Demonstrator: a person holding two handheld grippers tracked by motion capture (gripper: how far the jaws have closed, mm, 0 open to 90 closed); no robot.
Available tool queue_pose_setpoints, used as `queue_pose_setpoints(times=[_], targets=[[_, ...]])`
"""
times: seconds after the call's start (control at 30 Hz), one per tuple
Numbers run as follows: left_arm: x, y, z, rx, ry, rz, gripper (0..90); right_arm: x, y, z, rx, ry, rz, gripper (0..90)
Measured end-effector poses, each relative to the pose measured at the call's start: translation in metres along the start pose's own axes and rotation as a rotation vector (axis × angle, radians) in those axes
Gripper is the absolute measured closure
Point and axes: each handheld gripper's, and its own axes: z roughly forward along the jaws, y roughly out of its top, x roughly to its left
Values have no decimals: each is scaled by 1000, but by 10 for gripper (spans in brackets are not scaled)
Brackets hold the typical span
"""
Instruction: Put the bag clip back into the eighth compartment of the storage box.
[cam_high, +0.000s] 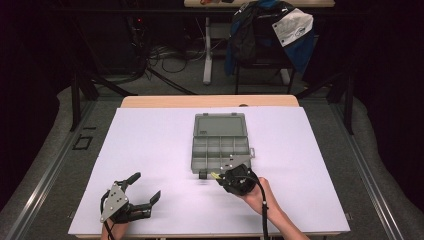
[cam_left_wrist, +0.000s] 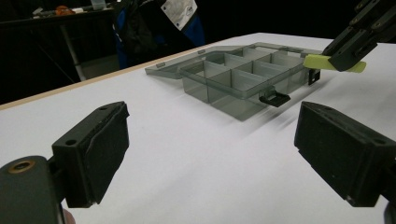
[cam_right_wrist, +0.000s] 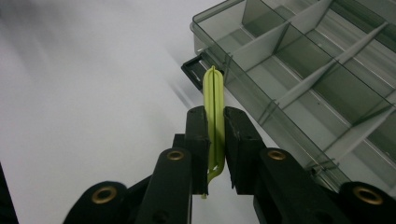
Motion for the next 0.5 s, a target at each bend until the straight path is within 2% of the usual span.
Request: queue_pose_setpoints(times=[0.5], targets=[[-1,0,1,4,-3,3,102,-14,-10,-11,-9,-28,19,805]])
